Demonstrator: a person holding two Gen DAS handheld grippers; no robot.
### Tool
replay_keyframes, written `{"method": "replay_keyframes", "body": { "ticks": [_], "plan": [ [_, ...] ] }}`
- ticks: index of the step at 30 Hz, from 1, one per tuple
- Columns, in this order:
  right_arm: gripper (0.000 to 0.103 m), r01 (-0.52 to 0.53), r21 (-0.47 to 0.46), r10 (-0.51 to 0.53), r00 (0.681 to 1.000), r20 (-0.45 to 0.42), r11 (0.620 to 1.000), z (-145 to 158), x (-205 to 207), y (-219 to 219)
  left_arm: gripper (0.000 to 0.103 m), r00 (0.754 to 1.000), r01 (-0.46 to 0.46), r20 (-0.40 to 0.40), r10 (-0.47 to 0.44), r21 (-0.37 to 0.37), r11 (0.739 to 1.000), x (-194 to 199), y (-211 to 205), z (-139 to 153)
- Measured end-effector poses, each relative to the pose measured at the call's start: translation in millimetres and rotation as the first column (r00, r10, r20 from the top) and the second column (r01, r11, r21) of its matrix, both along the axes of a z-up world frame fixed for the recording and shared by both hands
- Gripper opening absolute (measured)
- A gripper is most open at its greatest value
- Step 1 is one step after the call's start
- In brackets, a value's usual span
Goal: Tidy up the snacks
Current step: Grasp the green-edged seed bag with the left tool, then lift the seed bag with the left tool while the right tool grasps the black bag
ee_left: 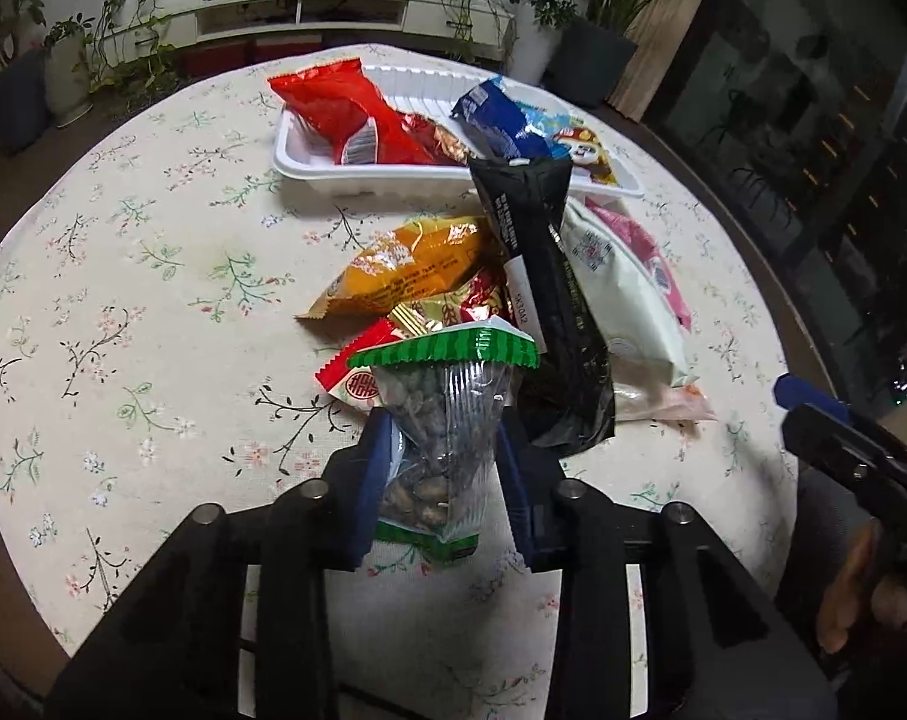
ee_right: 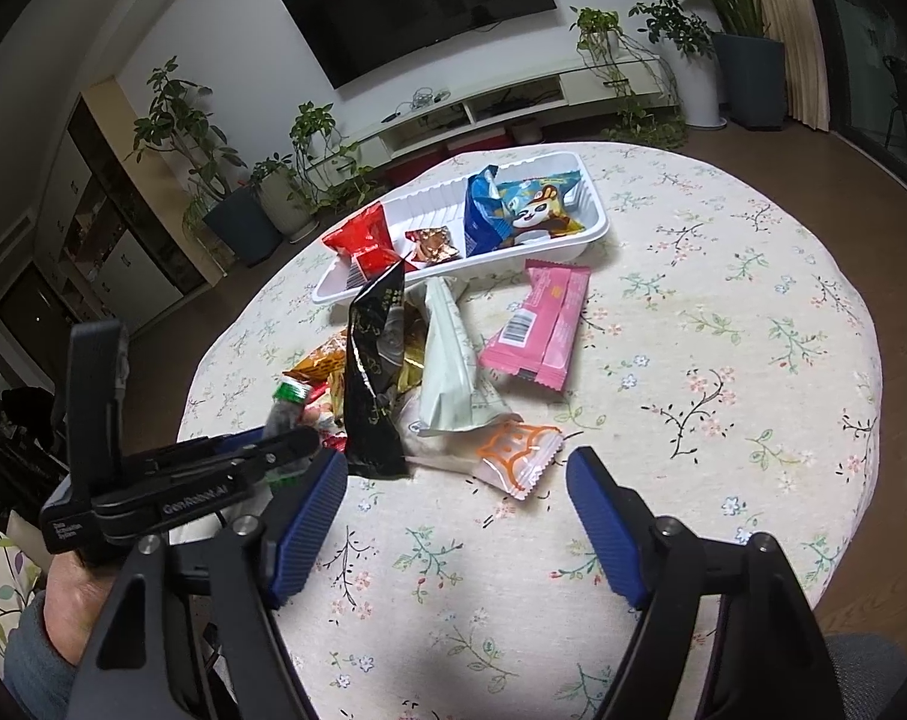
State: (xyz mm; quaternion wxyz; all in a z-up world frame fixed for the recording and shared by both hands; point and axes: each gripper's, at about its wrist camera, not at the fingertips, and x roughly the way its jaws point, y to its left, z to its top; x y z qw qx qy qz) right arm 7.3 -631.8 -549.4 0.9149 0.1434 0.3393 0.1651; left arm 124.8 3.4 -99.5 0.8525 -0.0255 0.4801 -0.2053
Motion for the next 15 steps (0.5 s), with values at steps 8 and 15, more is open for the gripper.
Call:
{"method": "replay_keyframes", "body": {
  "ticks": [8, 15],
  "plan": [
    [0.077, -0.016, -0.013, 0.016, 1.0, 0.003, 1.0, 3, 0, 5, 0.029, 1.0, 0.006, -0.005, -0.007, -0.079, 0.997, -15, 12, 8],
    [0.071, -0.091, -0.058, 0.093, 0.996, 0.019, 0.994, 16, 14, 35, 0.029, 0.999, -0.03, -0.031, 0.024, -0.194, 0.981, -30, 41, 11]
  ]
}}
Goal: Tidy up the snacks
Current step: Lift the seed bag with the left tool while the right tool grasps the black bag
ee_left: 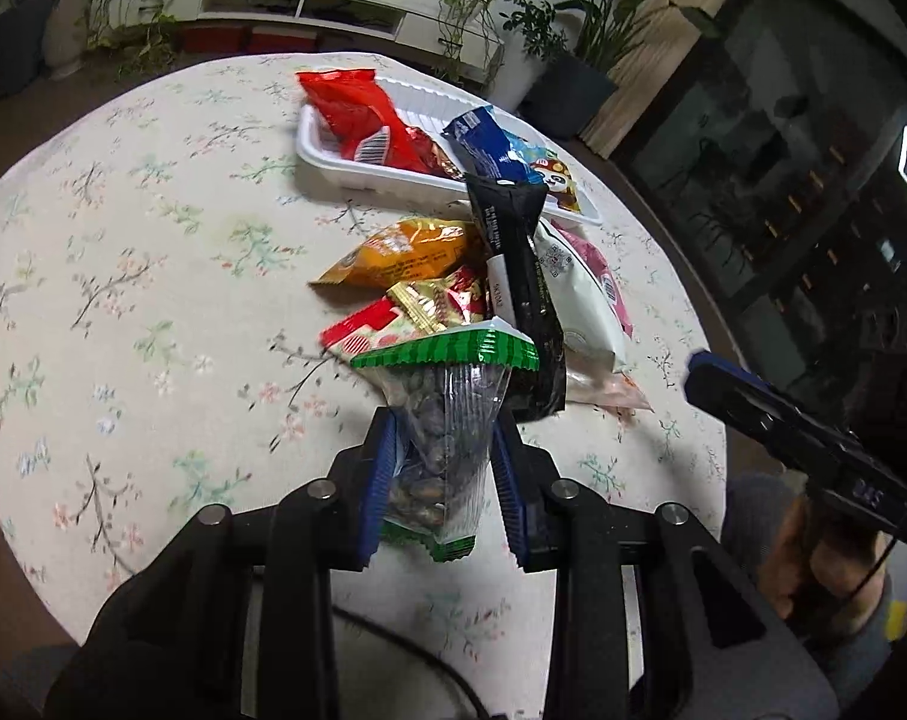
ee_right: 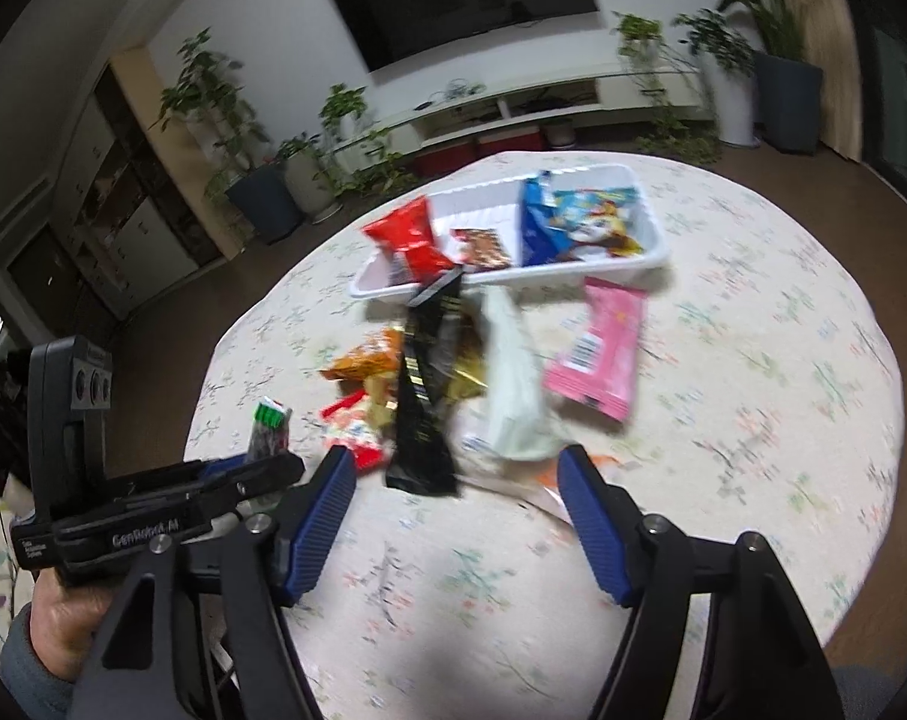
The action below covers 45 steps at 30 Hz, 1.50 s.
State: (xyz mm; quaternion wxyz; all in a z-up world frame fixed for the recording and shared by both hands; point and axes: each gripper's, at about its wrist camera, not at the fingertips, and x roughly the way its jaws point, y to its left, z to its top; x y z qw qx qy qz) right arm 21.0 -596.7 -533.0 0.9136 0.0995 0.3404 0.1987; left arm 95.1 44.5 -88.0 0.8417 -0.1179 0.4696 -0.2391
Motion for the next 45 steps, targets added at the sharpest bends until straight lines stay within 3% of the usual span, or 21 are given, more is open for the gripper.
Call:
{"method": "replay_keyframes", "body": {
  "ticks": [4, 8, 16, 19, 29, 45],
  "plan": [
    [0.063, -0.068, -0.047, 0.068, 0.998, 0.004, 0.997, 5, 19, 30, 0.029, 1.0, -0.022, -0.008, 0.021, -0.03, 0.999, -7, 12, -2],
    [0.046, -0.075, -0.105, 0.068, 0.995, -0.069, 0.992, -4, 49, 50, 0.029, 1.0, -0.029, -0.003, 0.029, -0.05, 0.998, -10, 20, 1],
    [0.046, -0.068, -0.168, 0.041, 0.987, -0.156, 0.983, -22, 82, 63, 0.029, 1.0, -0.03, -0.005, 0.029, -0.08, 0.996, -11, 25, -3],
    [0.038, -0.072, -0.176, 0.039, 0.982, -0.186, 0.982, -30, 88, 65, 0.029, 0.999, -0.032, -0.009, 0.031, -0.084, 0.996, -9, 26, -5],
    [0.026, -0.09, -0.118, 0.066, 0.979, -0.194, 0.989, -33, 87, 62, 0.029, 0.999, -0.036, -0.014, 0.035, -0.088, 0.996, -8, 26, -7],
    [0.023, -0.125, 0.054, 0.132, 0.981, -0.141, 0.991, -5, 46, 37, 0.029, 1.0, -0.017, -0.003, 0.016, -0.089, 0.996, -3, 17, -2]
  ]
}}
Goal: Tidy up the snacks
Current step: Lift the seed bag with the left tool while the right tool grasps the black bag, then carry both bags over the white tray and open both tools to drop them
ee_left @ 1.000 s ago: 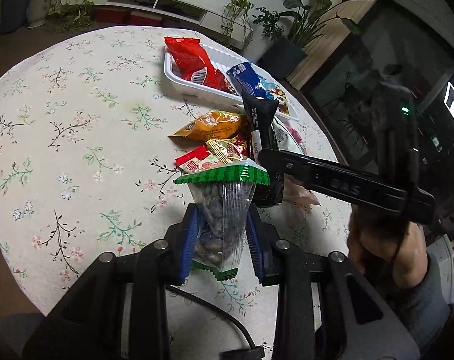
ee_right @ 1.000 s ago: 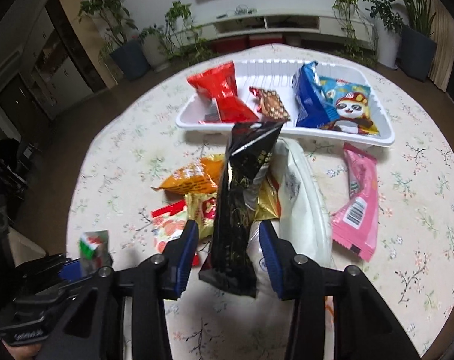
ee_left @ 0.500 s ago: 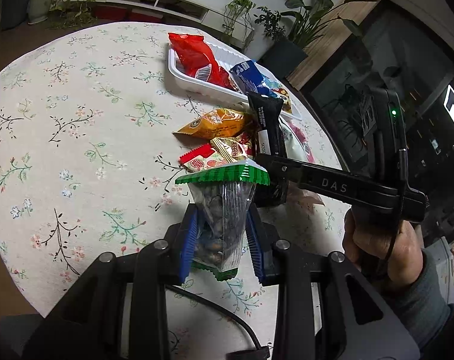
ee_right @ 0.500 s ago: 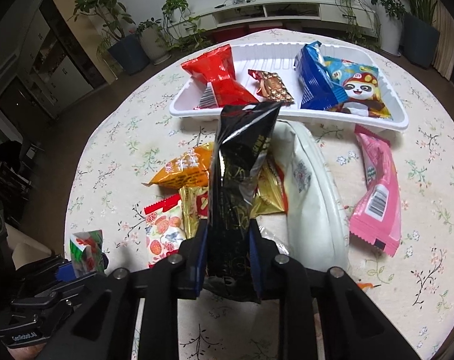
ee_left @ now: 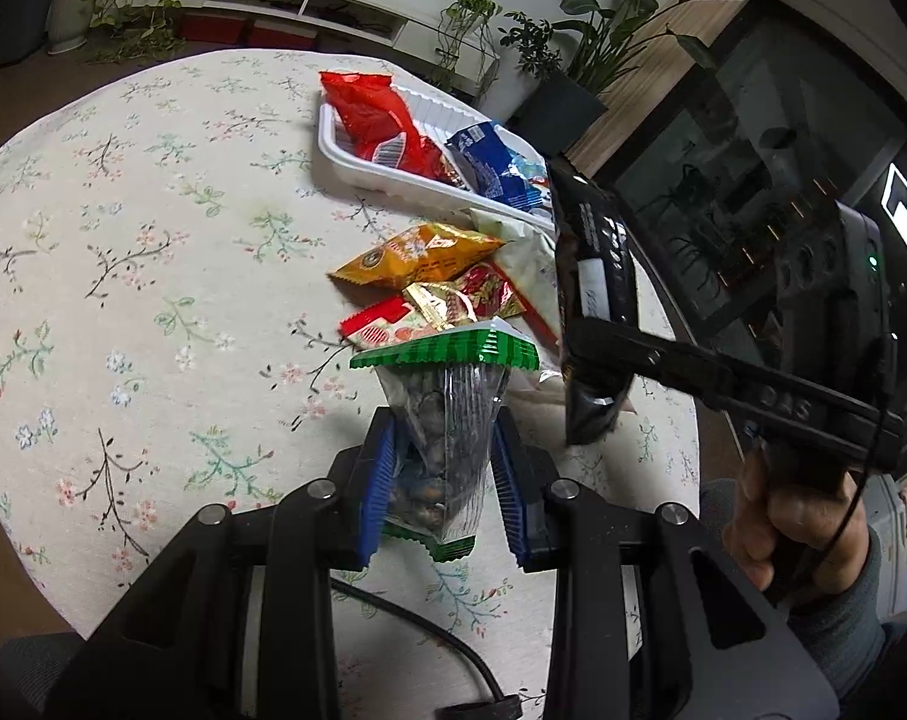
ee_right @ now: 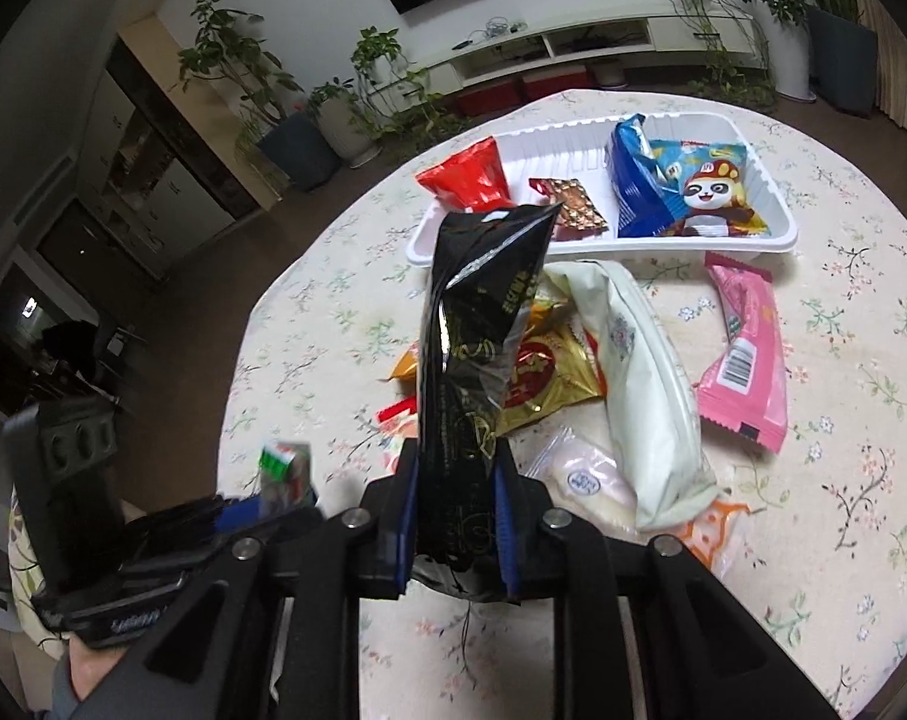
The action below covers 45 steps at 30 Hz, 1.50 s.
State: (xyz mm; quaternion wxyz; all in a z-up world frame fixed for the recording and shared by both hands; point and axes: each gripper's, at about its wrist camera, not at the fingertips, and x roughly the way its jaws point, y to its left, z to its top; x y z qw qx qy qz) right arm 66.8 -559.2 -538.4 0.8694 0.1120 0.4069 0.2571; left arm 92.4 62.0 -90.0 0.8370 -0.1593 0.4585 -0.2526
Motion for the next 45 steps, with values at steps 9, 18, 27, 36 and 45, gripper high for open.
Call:
{"method": "replay_keyframes", "body": {
  "ticks": [9, 18, 27, 36, 45],
  "plan": [
    [0.023, 0.096, 0.085, -0.099, 0.995, 0.022, 0.992, 26, 4, -58, 0.029, 0.999, 0.025, 0.045, -0.024, -0.015, 1.0, 25, -6, 28],
    [0.023, 0.201, 0.101, -0.21, 0.974, 0.088, 0.974, 77, 43, -117, 0.029, 0.99, 0.044, 0.132, -0.054, 0.081, 0.996, 107, -22, 86],
    [0.023, 0.074, 0.013, -0.075, 0.993, 0.096, 0.997, 104, 132, -64, 0.029, 0.993, 0.059, 0.084, -0.077, 0.194, 0.979, 213, -65, 83],
    [0.023, 0.015, -0.102, -0.014, 1.0, 0.007, 0.995, 63, 196, -21, 0.029, 0.997, 0.068, 0.018, -0.074, 0.248, 0.966, 261, -90, 39],
    [0.023, 0.006, -0.15, -0.017, 0.997, -0.074, 0.989, 23, 218, -14, 0.029, 0.996, 0.086, -0.005, -0.088, 0.262, 0.961, 271, -102, 8]
  ]
}}
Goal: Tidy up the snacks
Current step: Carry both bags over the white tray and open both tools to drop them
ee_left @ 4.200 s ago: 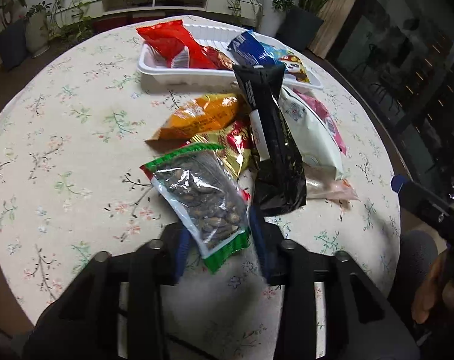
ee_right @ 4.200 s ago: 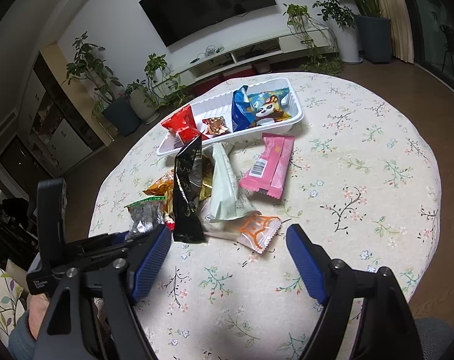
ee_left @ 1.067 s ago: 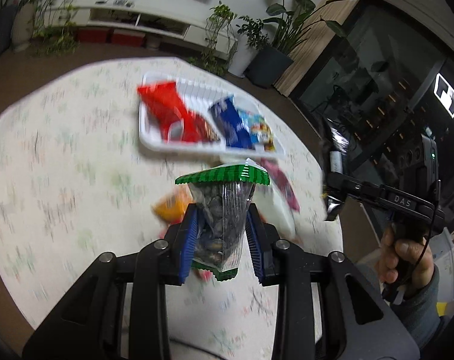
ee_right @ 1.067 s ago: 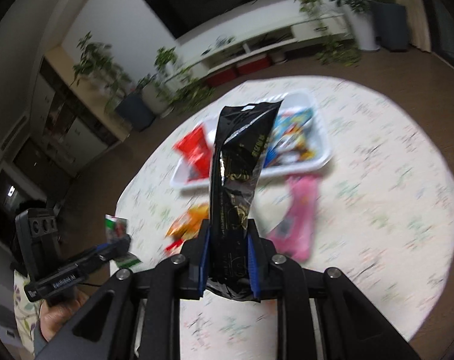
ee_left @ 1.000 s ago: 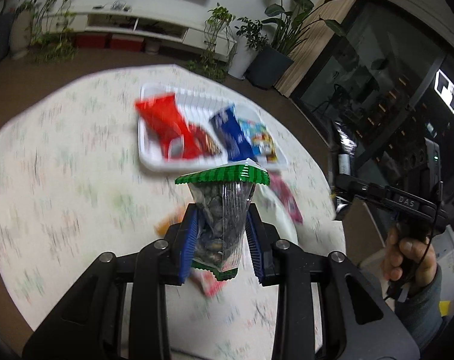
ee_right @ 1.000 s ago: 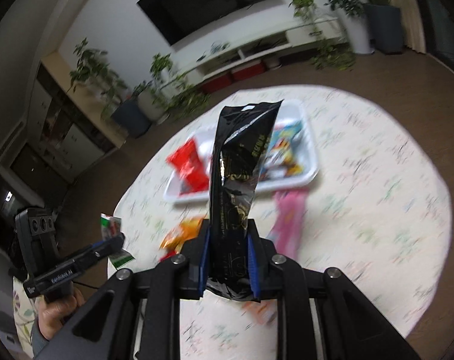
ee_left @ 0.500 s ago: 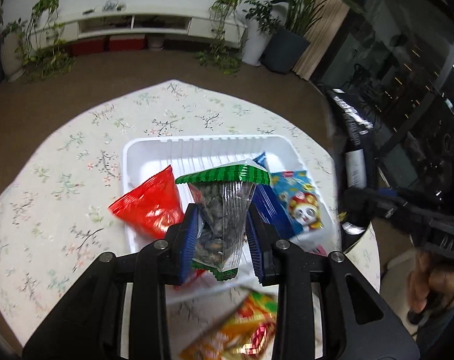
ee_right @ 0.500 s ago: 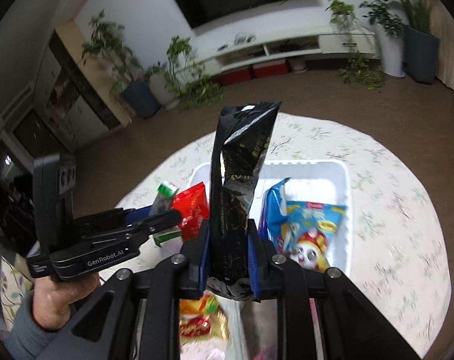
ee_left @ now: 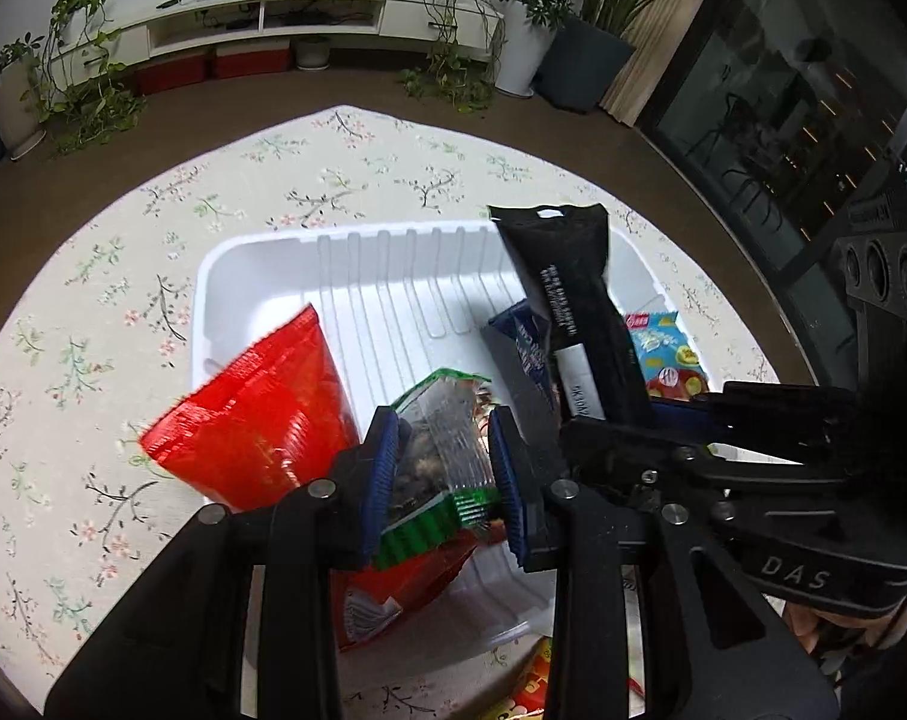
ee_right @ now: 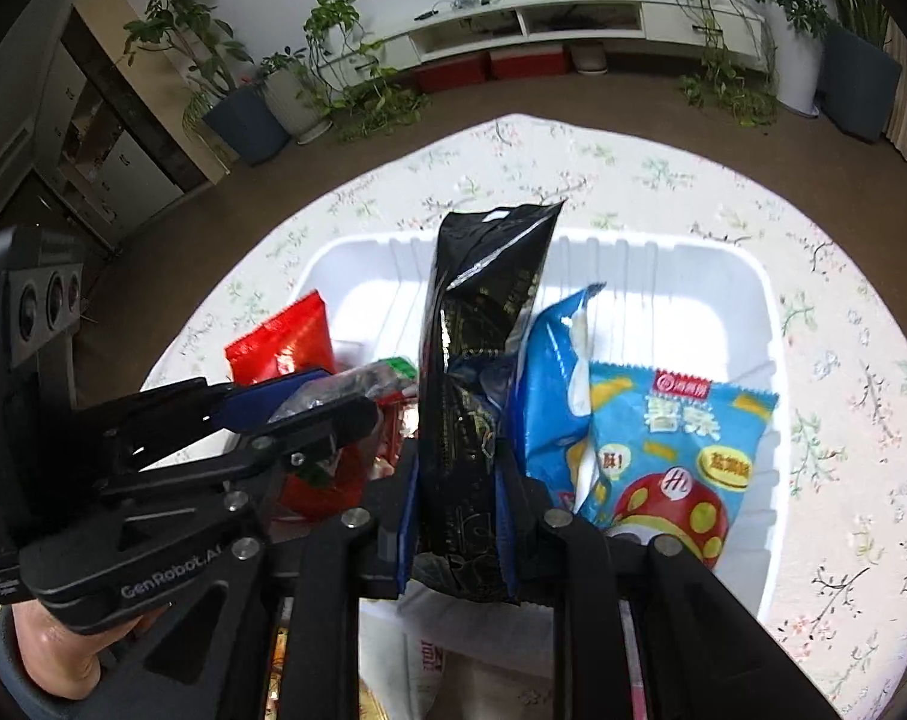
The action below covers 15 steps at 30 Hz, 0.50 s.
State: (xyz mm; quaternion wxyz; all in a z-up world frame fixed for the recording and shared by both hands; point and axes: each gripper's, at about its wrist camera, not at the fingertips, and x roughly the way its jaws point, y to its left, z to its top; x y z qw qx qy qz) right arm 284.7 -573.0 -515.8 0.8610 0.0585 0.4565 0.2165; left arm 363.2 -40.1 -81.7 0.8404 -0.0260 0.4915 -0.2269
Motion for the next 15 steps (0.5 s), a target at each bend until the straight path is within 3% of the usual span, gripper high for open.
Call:
{"method": "replay_keyframes", "body": {
  "ticks": [10, 15],
  "plan": [
    [0.025, 0.002, -0.029, -0.003, 1.0, -0.014, 1.0, -14, 7, 3, 0.03, 1.0, -0.003, 0.014, 0.004, -0.011, 1.0, 1, 0, -6],
    [0.028, 0.014, -0.027, -0.014, 1.0, -0.002, 1.0, -13, 3, 3, 0.038, 0.999, -0.008, 0.031, 0.009, -0.025, 1.0, -11, 7, 1]
  ]
}}
